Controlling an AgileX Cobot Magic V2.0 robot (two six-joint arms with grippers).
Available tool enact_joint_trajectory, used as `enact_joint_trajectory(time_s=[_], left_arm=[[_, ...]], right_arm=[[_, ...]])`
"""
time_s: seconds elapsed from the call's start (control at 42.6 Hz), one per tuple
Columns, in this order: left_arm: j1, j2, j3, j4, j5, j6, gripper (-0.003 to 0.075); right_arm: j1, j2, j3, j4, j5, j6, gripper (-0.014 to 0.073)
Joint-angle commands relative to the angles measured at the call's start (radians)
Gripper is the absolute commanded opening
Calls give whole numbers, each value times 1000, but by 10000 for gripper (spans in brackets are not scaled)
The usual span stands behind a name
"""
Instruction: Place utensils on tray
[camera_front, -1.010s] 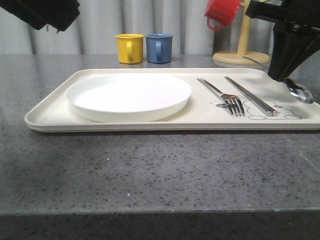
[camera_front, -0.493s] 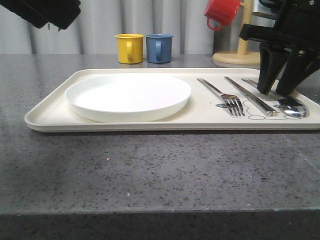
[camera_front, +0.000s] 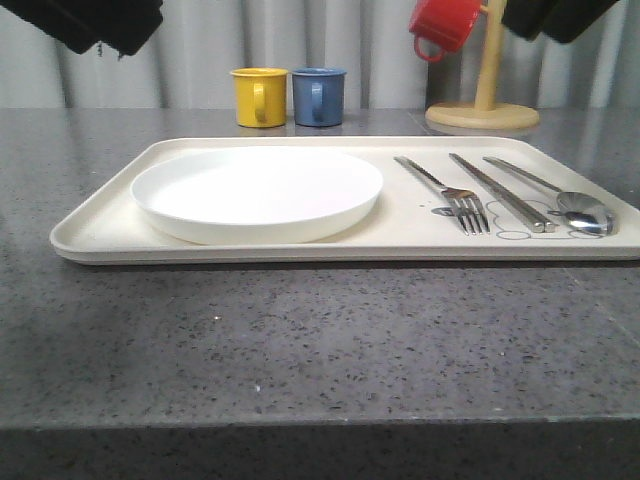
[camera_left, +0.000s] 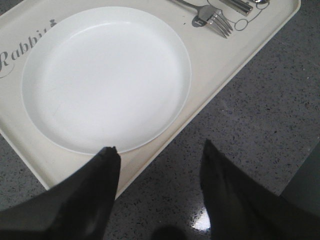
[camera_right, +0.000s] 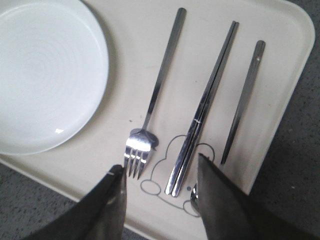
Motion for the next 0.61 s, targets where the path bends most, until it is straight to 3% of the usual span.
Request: enact_joint_trajectory(time_s=[0.0, 0.587], left_arm=[[-8, -18, -27, -4, -66, -10, 368], [-8, -18, -27, -4, -64, -10, 368]], right_arm=[[2, -133, 26, -3, -27, -22, 362], [2, -720, 379, -4, -39, -66, 362]])
